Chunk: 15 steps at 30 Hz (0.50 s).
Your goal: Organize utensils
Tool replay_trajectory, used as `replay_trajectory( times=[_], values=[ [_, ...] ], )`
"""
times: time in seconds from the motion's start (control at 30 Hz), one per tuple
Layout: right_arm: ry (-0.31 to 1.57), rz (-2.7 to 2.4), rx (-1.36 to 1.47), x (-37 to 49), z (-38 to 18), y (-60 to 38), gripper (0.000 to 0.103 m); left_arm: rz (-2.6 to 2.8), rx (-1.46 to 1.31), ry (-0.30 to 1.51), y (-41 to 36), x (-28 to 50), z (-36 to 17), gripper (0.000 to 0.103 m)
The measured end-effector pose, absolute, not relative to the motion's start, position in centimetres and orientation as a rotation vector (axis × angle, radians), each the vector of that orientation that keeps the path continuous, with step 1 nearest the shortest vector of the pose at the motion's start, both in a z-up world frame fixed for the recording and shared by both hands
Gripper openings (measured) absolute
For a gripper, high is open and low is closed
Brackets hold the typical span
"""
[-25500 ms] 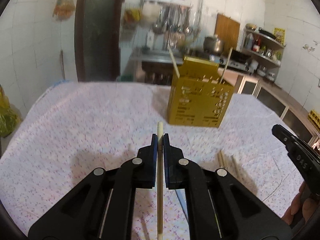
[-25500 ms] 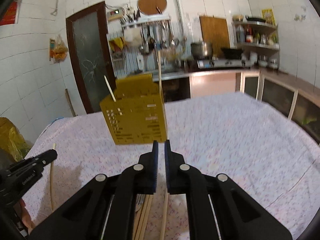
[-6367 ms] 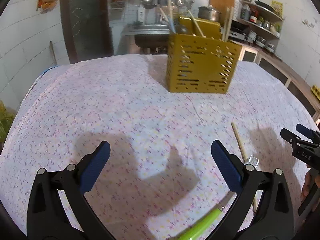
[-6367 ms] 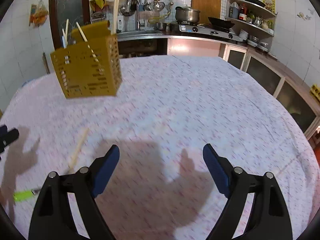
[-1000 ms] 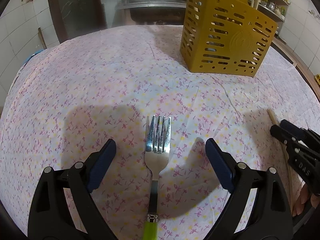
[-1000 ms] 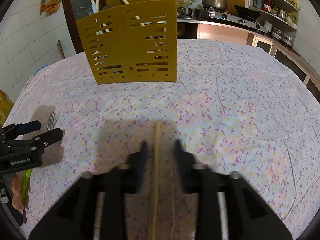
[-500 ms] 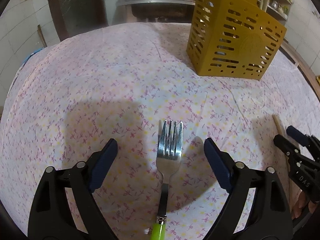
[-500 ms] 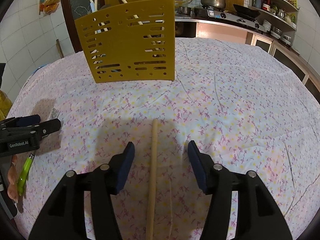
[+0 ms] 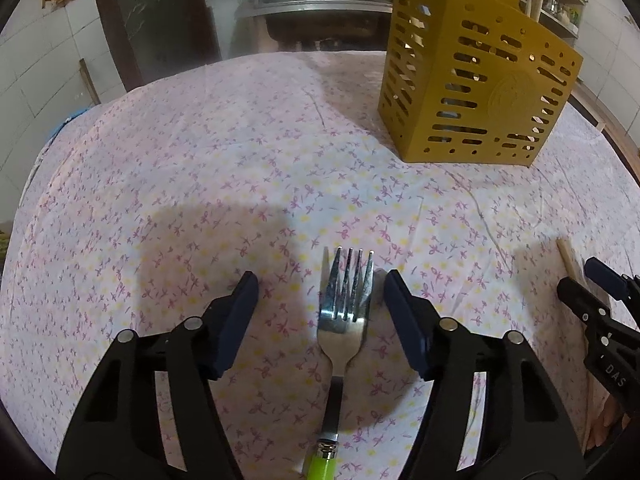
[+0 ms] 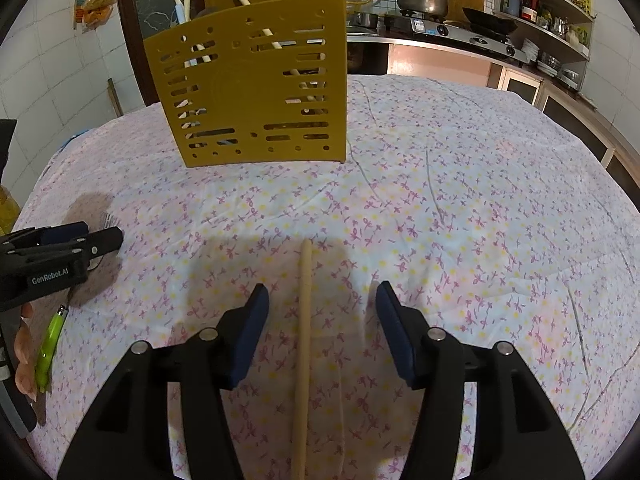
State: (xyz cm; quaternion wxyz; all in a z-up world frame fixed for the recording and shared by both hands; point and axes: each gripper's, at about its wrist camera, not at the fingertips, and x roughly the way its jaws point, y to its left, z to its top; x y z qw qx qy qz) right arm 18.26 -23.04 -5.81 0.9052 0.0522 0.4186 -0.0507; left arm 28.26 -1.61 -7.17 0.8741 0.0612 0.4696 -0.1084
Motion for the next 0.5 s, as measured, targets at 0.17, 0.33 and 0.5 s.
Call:
replay_trajectory(
  times=[0.17, 0.33, 0.5],
  values=[
    [0.871, -0.104, 0.112, 18.3, -5.8, -23.2, 0.055, -0.226, 0.112, 0.989, -1.9, 27.6, -6.9, 0.055],
    [0.87, -0.099, 0.135, 18.7, -5.7, -23.6, 0.055, -0.208, 0.091, 0.983, -2.1, 27.3, -6.8, 0.052],
    [0.879, -0.107, 0.123, 19.2, -5.7, -23.5, 0.055, -0.207, 0.094, 1.001, -2.2, 28.3, -6.7, 0.052]
  ],
)
